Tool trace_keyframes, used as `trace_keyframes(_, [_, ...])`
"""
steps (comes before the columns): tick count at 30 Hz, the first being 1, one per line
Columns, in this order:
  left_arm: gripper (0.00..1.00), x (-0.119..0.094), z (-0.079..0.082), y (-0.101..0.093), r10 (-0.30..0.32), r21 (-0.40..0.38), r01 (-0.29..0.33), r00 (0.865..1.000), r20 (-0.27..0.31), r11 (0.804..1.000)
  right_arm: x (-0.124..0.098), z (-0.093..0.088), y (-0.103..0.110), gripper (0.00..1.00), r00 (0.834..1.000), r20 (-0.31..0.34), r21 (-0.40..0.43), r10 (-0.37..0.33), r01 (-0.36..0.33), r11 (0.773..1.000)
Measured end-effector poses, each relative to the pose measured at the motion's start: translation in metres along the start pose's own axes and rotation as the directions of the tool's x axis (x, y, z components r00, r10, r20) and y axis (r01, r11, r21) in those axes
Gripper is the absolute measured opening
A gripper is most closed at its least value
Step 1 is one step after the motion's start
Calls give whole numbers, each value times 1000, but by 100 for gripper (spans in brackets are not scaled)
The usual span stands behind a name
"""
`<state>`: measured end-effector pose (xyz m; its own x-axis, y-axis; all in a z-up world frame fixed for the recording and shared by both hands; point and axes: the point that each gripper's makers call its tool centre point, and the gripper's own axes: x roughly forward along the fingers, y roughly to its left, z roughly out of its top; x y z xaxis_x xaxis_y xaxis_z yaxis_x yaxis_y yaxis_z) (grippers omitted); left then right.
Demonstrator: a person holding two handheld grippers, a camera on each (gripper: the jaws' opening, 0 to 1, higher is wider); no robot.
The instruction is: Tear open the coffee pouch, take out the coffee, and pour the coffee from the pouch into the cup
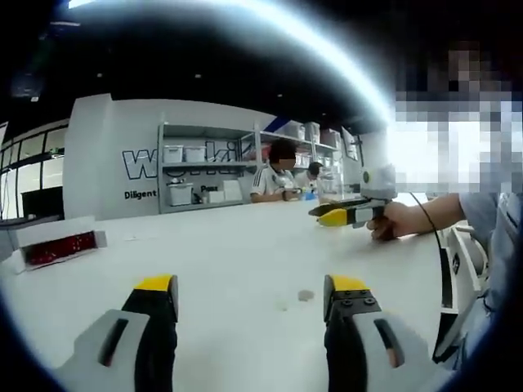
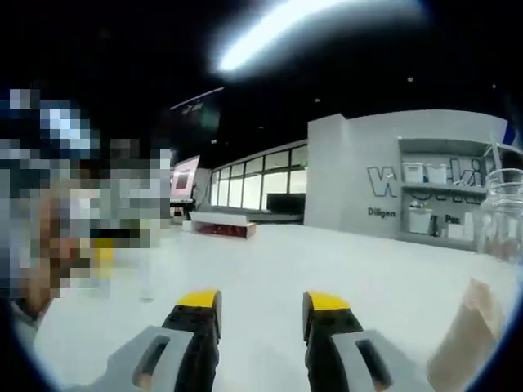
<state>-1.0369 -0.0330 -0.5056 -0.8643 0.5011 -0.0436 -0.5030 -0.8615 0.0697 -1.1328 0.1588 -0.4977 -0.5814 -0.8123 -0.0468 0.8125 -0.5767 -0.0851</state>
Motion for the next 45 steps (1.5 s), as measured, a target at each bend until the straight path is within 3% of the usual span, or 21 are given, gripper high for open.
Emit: trace_keyframes(45, [73, -2, 1, -5, -20, 28, 20, 1000, 4, 999, 41, 9, 32, 38, 999, -23, -8, 23, -23, 1000])
